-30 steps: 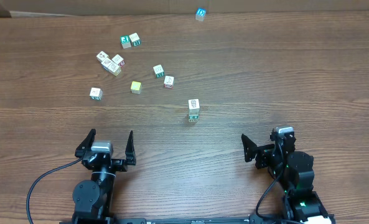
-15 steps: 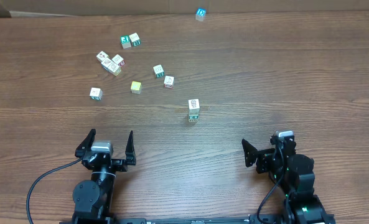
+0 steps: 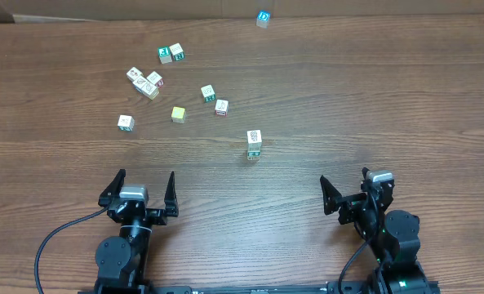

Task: Form a tower

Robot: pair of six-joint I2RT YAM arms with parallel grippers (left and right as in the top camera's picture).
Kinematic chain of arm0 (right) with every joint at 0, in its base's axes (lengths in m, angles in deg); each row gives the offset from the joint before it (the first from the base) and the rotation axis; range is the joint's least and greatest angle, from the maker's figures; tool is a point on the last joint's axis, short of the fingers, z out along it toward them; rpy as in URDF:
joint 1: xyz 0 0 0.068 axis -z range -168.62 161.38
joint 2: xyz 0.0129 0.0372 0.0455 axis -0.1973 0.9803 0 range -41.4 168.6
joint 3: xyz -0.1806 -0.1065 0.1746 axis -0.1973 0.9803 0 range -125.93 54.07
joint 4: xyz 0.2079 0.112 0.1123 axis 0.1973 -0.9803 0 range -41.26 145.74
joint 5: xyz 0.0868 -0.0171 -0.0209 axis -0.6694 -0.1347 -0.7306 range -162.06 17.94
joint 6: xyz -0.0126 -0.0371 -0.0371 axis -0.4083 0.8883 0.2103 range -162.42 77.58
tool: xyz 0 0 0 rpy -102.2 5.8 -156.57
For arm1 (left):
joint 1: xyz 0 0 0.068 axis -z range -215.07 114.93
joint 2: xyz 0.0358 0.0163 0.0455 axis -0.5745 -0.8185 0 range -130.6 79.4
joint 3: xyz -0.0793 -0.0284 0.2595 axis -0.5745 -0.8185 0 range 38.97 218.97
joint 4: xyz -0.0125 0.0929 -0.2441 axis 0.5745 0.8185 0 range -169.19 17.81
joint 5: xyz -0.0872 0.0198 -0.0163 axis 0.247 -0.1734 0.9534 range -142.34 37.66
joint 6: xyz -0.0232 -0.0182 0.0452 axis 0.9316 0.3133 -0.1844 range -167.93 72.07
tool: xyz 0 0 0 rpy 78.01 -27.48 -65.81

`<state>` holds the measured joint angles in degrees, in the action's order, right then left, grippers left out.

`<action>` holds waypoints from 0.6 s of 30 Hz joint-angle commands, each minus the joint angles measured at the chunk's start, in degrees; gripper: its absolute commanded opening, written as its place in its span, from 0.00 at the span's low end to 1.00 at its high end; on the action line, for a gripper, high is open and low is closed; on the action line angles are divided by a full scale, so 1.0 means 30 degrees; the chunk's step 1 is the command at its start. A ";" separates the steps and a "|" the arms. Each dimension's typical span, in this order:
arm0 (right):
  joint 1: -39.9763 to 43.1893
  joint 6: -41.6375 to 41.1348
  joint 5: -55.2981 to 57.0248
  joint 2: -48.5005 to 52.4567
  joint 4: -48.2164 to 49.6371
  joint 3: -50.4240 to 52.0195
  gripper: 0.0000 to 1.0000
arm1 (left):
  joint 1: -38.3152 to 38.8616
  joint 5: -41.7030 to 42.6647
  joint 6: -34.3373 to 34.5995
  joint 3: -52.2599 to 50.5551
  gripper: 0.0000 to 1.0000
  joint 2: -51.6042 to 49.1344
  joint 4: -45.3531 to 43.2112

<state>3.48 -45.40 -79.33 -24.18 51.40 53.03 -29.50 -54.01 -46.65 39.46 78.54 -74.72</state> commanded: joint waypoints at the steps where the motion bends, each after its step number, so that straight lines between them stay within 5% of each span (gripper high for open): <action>1: 0.0087 -0.0058 -0.0102 -0.0415 0.0058 0.0189 1.00 | -0.0131 0.0153 -0.0299 -0.0066 1.00 0.0204 -0.0044; 18: 0.0087 -0.0058 -0.0102 -0.3453 0.0058 0.0189 1.00 | -0.0131 0.0146 -0.0306 -0.0066 1.00 0.0197 -0.0044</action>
<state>3.48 -45.45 -79.31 -32.73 51.38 53.03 -29.50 -54.01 -46.65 39.46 78.54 -74.72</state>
